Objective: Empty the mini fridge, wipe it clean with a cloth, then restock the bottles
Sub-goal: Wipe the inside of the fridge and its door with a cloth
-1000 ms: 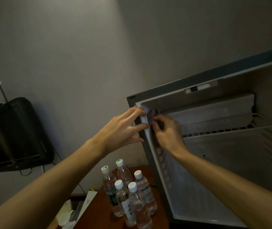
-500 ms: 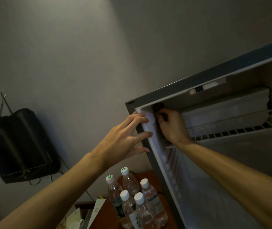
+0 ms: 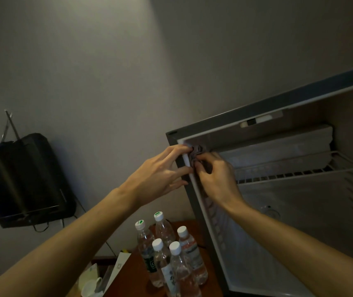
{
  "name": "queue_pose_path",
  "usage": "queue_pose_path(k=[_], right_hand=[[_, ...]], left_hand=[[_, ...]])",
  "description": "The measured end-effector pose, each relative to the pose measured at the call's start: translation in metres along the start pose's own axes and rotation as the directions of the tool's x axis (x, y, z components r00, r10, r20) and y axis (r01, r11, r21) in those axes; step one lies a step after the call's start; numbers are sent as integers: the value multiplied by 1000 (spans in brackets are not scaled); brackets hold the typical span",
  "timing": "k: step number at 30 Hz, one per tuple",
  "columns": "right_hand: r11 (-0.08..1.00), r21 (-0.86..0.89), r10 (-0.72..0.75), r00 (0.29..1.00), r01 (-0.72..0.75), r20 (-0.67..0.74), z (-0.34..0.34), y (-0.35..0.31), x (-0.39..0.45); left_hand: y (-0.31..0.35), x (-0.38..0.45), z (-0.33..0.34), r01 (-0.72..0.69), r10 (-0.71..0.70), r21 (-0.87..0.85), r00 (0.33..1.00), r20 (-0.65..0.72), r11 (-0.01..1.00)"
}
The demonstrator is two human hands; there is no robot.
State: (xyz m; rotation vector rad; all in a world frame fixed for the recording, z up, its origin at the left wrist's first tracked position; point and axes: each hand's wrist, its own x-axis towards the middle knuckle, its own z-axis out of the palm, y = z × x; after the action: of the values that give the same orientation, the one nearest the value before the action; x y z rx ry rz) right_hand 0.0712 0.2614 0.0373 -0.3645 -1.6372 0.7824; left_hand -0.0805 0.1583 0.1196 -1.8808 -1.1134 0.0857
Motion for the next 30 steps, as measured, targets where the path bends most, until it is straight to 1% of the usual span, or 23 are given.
queue_pose_path(k=[3, 7, 9, 14, 17, 20, 23, 27, 30], right_hand=[[1000, -2, 19, 1000, -19, -22, -2, 5, 14], [992, -120, 39, 995, -50, -96, -2, 14, 42], [992, -116, 29, 994, -41, -101, -2, 20, 55], [988, -146, 28, 993, -44, -112, 0, 30, 69], [989, -134, 49, 993, -64, -110, 1, 24, 58], [986, -135, 86, 989, -102, -117, 1, 13, 35], [995, -4, 102, 994, -102, -34, 4, 4, 0], [999, 12, 53, 998, -52, -40, 3, -6, -30], [998, -11, 60, 997, -60, -39, 1, -8, -32]], left_hand=[[0, -1, 7, -12, 12, 25, 1000, -8, 1000], [-1, -1, 13, -22, 23, 40, 999, -37, 999], [-1, -1, 15, -22, 24, 42, 998, -51, 999], [4, 0, 19, 17, -21, -44, 996, -87, 999], [10, 2, 19, 48, -55, -69, 993, -103, 996], [14, 3, 13, 83, -91, -104, 993, -78, 991], [18, 3, 2, 117, -127, -150, 990, -62, 982], [21, 3, -9, 130, -135, -104, 990, -43, 986], [20, 1, -8, 126, -127, -59, 992, -19, 990]])
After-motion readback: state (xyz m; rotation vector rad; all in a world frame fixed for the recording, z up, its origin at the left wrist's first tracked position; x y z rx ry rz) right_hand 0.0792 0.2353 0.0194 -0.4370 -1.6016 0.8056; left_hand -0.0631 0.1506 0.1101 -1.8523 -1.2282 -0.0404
